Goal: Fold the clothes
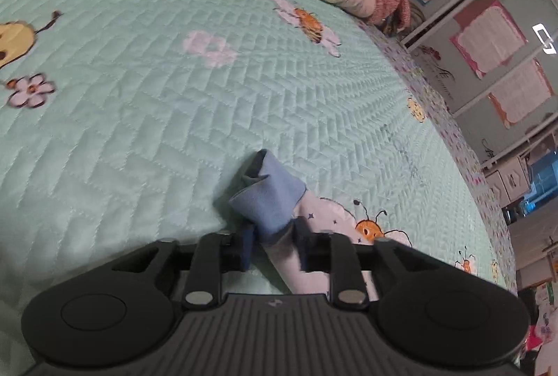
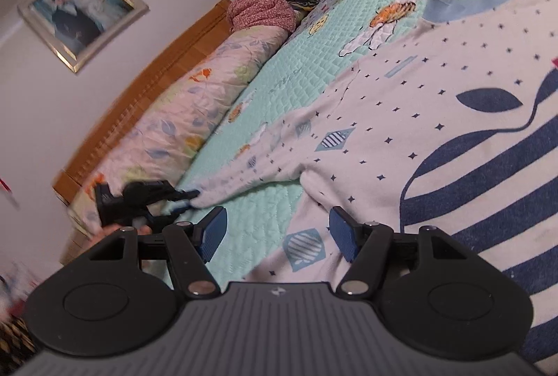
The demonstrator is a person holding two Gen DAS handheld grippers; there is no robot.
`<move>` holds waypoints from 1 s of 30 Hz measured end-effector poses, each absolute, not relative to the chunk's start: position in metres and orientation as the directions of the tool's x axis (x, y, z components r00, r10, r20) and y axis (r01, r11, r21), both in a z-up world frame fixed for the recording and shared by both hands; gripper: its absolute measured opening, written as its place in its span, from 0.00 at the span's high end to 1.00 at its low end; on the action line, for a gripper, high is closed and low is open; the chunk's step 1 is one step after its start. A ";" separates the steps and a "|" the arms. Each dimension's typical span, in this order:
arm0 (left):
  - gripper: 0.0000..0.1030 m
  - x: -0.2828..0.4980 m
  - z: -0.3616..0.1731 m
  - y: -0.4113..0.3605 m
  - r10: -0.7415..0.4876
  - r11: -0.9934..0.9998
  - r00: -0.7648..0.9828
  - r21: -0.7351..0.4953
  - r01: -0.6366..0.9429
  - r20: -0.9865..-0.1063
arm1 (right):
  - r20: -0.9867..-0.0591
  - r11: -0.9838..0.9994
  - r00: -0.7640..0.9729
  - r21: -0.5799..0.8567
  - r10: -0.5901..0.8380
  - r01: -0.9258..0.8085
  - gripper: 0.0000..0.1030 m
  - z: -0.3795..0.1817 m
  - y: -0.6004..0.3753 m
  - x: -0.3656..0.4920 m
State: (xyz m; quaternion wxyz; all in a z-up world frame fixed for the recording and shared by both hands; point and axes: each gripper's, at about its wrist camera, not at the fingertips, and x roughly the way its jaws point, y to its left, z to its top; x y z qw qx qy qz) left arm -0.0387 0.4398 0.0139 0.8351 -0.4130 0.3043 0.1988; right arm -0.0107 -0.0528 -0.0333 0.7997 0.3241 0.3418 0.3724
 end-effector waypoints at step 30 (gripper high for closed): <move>0.98 -0.133 0.010 0.193 -0.405 0.856 0.520 -0.511 -0.073 -0.752 | -0.277 0.404 0.532 0.904 0.800 -0.138 0.24 -0.030 -0.194 -0.130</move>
